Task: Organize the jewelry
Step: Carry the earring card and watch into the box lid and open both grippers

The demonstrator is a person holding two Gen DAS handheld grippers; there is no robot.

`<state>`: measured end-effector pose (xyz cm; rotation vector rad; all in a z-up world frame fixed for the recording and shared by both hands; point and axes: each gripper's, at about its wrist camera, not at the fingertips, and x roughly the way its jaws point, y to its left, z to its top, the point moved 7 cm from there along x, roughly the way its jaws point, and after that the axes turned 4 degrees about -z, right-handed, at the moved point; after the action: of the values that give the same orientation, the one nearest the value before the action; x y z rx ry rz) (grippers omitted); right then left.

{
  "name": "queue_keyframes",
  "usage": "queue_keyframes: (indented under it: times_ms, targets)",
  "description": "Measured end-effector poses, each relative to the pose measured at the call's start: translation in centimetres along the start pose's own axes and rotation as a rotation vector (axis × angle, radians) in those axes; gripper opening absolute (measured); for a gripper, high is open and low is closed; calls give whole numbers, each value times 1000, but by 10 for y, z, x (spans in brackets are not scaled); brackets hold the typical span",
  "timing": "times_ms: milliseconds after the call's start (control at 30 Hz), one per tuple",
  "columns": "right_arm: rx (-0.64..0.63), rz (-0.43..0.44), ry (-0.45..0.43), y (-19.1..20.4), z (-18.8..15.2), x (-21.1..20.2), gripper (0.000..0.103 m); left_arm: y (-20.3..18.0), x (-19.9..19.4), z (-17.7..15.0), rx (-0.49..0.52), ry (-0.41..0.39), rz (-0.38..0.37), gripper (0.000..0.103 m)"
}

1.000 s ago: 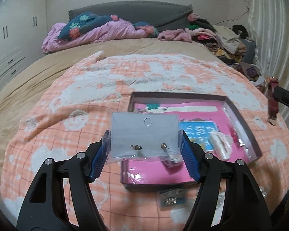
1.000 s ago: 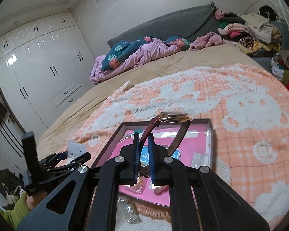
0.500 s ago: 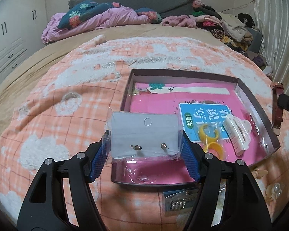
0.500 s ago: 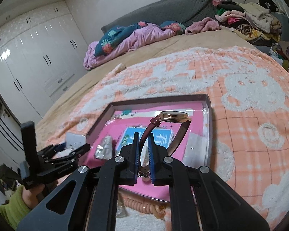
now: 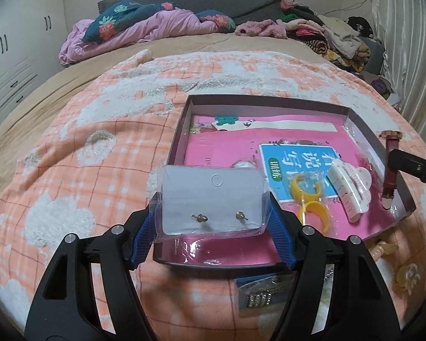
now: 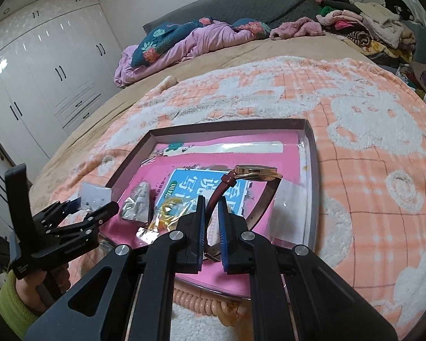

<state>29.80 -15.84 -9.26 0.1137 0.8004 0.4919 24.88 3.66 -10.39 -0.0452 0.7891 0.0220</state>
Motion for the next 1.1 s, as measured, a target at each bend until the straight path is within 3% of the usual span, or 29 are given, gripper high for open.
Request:
queue_keyframes:
  times_ms: [767,933,1000,1100]
  targets:
    - [36,13,52,-8,-7,10,12,-8,1,-6,-13,25,-13,63]
    - [31,20,42,-5,-5,6,23,-9,1,-7,-12,28,-12,65]
    - [31,23,36,-4,-4,3,33,-9,1,-8,-10,32,-13,65]
    - [42,31,23,-4,-1,-2,38,-10,0,-9,-10,34,-12,66]
